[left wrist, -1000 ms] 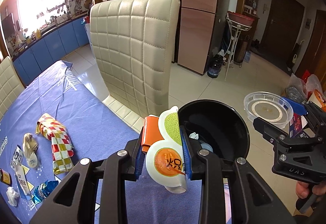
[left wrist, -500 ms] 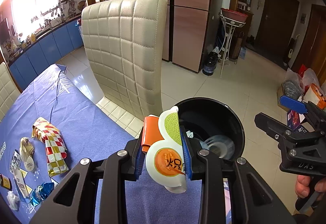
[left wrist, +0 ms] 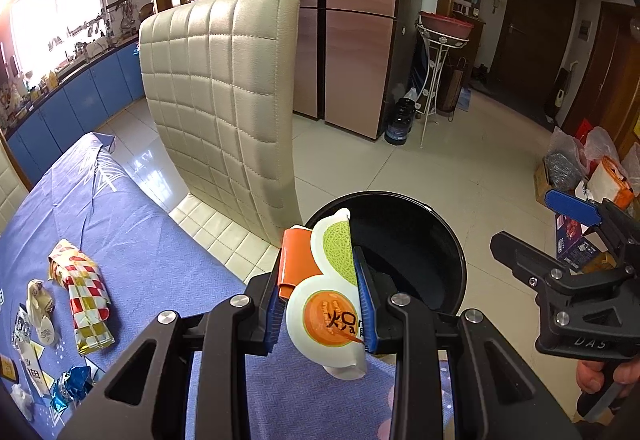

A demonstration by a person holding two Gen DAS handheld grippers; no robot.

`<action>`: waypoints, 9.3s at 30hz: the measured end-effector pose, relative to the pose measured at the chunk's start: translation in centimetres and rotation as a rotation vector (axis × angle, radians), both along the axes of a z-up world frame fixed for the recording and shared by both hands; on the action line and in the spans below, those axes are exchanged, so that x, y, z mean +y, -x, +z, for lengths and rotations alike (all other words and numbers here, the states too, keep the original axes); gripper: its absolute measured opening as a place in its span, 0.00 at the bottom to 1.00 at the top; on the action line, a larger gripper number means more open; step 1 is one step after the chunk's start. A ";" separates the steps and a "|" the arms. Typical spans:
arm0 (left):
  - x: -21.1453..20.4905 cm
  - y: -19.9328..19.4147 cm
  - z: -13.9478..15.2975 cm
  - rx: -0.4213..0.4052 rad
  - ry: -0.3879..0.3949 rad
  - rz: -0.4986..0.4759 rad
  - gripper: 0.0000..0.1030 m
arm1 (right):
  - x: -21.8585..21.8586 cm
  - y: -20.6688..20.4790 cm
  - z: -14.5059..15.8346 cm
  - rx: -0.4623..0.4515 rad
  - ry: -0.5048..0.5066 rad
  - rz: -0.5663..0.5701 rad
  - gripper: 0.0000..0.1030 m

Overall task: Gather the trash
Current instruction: 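Open the left tool over the bin to drop the orange-and-white wrapper, then move both open tools back over the table, then grasp the white bottle cap with the left tool while the right tool grasps the blue foil wrapper, then carry both items to the bin and open the right tool to drop the foil, then open the left tool over the bin to drop the white bottle cap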

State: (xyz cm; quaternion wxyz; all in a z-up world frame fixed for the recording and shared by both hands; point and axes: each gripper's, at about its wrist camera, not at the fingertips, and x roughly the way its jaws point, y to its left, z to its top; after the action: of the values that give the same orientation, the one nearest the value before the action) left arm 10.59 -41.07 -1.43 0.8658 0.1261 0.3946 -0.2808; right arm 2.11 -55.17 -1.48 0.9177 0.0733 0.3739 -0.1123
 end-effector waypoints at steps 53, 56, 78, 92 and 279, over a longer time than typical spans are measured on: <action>8.7 -0.7 3.2 -0.079 0.069 0.208 0.82 | 7.6 -3.2 1.5 -0.044 0.011 0.170 0.94; 12.4 -0.6 3.2 -0.082 0.064 0.291 0.82 | 10.4 -4.5 1.7 -0.044 0.012 0.244 0.94; 36.6 4.7 0.5 -0.017 -0.038 0.846 0.82 | 32.4 -7.8 -0.3 0.015 -0.017 0.695 0.94; 46.8 6.9 -4.5 0.050 -0.106 1.033 0.82 | 38.4 -9.6 -4.6 0.125 0.013 0.700 0.94; -4.3 -0.8 4.2 -0.130 0.059 -0.046 0.84 | -1.9 0.0 2.7 -0.063 0.099 -0.097 0.81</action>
State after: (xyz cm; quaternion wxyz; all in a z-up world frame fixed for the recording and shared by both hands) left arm 11.43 -45.42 2.73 0.8862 0.1274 0.3263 -0.3033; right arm 2.12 -57.06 1.20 0.9250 0.0492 0.3349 -0.1726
